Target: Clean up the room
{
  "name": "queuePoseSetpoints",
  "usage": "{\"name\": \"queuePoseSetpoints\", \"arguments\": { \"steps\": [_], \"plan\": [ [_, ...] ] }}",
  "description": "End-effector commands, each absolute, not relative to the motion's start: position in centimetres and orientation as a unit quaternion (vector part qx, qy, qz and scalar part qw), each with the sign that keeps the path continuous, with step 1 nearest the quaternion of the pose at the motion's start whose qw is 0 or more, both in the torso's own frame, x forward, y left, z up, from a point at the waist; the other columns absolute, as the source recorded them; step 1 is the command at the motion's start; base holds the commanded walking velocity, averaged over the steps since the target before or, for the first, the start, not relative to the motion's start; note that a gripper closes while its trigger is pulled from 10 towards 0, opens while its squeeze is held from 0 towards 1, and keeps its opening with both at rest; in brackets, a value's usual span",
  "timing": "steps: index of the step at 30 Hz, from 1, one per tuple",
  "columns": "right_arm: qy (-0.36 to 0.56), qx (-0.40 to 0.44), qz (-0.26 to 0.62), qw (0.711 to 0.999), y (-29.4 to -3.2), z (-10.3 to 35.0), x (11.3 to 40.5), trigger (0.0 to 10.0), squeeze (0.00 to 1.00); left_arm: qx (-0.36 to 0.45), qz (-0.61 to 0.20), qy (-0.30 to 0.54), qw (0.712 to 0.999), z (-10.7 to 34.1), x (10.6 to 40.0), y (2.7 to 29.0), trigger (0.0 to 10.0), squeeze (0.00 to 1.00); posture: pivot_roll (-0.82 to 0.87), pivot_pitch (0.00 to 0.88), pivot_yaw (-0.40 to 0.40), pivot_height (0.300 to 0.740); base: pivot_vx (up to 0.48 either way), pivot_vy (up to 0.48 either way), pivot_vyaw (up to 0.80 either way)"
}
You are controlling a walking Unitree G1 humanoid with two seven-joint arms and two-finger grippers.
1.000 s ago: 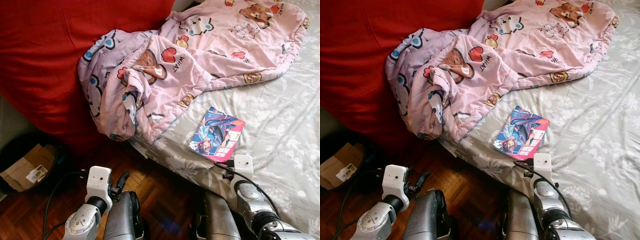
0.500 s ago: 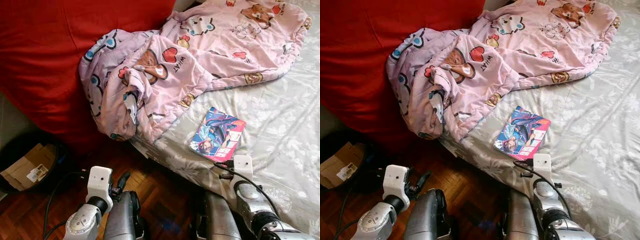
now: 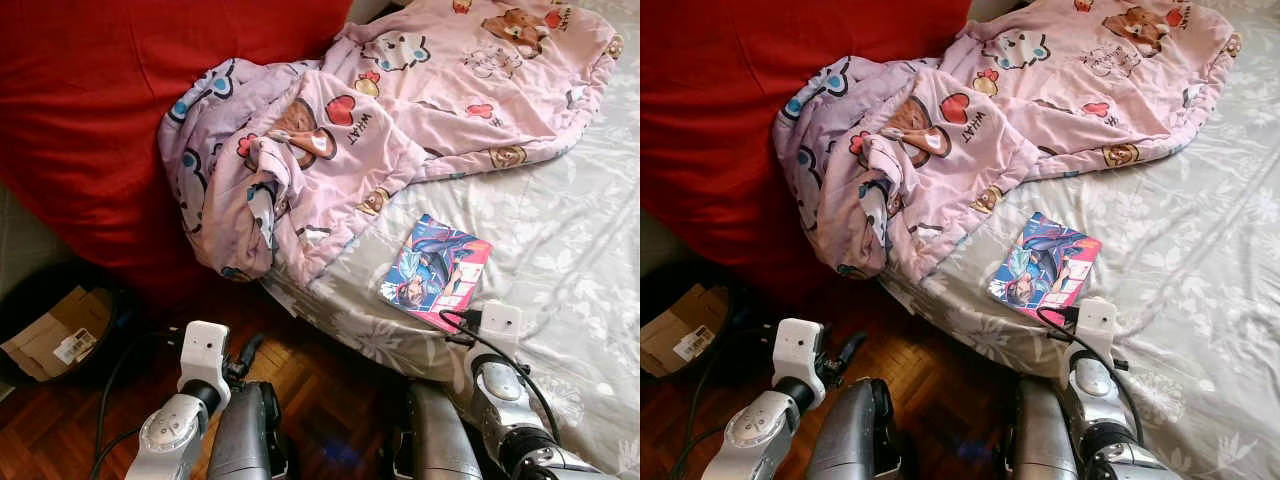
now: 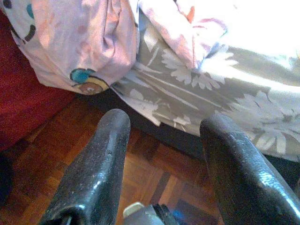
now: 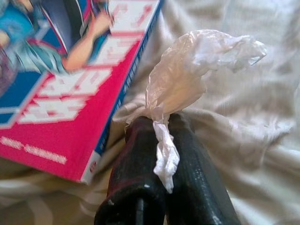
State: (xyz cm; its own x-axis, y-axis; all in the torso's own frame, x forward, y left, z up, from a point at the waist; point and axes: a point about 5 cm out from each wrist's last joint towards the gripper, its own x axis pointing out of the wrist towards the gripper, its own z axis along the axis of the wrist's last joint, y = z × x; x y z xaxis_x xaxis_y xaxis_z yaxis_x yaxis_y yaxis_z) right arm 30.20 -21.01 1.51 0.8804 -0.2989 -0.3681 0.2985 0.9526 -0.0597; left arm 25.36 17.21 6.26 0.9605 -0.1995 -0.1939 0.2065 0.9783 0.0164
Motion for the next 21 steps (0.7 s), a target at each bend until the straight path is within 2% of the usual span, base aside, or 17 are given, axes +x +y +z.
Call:
{"name": "queuePoseSetpoints", "arguments": {
  "steps": [1, 7, 12, 13, 15, 19, 21],
  "plan": [
    [0.177, 0.008, -0.156, 0.972, -20.9, 1.5, 30.0, 0.0, 0.0, 0.026, -0.094, 0.11, 0.989, 5.5, 25.1, 17.6, 10.0, 0.0, 0.01, 0.172, 0.019, 0.599, 0.0, 0.0, 0.0],
    [0.174, 0.011, -0.117, 0.978, -19.4, 0.4, 28.7, 0.0, 0.0, 0.025, -0.088, 0.104, 0.99, 5.5, 25.9, 17.7, 10.0, 0.0, -0.01, 0.134, 0.003, 0.599, 0.0, 0.0, 0.0],
    [0.212, 0.006, -0.091, 0.973, -18.4, -1.9, 26.0, 0.0, 0.0, 0.024, -0.084, 0.102, 0.991, 5.2, 26.2, 17.7, 10.0, 0.0, -0.01, 0.113, -0.01, 0.599, 0.0, 0.0, 0.0],
    [0.212, 0.006, -0.091, 0.973, -18.4, -1.9, 26.0, 0.0, 0.0, 0.024, -0.084, 0.102, 0.991, 5.2, 26.2, 17.7, 10.0, 0.0, -0.01, 0.113, -0.01, 0.599, 0.0, 0.0, 0.0],
    [0.217, 0.012, -0.111, 0.97, -19.1, -2.7, 24.2, 0.0, 0.0, 0.023, -0.079, 0.1, 0.992, 5.2, 26.2, 18.0, 10.0, 0.0, -0.02, 0.106, -0.013, 0.599, 0.0, 0.0, 0.0],
    [0.206, 0.012, -0.122, 0.971, -19.6, -2.5, 23.3, 0.0, 0.0, 0.023, -0.079, 0.1, 0.992, 5.0, 26.3, 18.0, 10.0, 0.0, -0.03, 0.1, -0.015, 0.599, 0.0, 0.0, 0.0],
    [0.171, 0.017, -0.134, 0.976, -20.0, -1.5, 23.1, 0.0, 0.0, 0.024, -0.078, 0.1, 0.992, 4.9, 26.3, 18.0, 10.0, 0.0, -0.03, 0.096, -0.017, 0.599, 0.0, 0.0, 0.0]
  ]
}}
